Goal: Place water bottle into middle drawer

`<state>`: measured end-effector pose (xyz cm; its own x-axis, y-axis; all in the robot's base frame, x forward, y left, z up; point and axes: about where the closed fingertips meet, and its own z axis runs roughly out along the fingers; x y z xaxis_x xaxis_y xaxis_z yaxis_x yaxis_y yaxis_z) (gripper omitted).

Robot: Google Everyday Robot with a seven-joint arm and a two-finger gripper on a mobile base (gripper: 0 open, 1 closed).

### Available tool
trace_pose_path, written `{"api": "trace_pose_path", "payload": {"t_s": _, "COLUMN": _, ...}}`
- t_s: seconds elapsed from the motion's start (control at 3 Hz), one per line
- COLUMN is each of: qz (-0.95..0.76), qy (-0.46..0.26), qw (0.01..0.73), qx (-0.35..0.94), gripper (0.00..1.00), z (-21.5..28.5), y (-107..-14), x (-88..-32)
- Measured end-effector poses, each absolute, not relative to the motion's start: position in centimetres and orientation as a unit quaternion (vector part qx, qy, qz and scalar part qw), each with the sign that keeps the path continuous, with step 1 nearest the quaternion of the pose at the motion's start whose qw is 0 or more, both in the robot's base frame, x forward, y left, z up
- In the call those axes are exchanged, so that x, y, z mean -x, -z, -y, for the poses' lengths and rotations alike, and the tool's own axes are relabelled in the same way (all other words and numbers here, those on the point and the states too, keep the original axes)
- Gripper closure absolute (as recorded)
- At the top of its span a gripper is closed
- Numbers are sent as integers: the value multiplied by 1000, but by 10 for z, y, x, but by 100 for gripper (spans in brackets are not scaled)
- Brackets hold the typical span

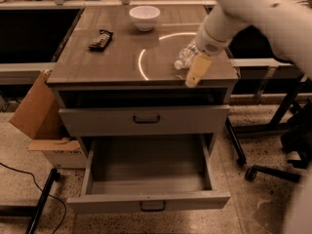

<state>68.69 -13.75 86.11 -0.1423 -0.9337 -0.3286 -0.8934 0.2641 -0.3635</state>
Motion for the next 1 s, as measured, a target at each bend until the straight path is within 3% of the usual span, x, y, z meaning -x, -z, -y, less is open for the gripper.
{"api": "trace_pose_path", "payload": {"t_s": 0.33, "qz": -746, "qy": 126, "qw": 277, "qx": 592, "gripper": 0, "z": 117, "y": -838, "x": -806}}
{"api": "trace_pose_path", "payload": {"t_s": 1.0, "qz": -746, "qy": 126, "qw": 277, "qx": 592, "gripper": 0, "z": 117, "y": -847, "x": -806}}
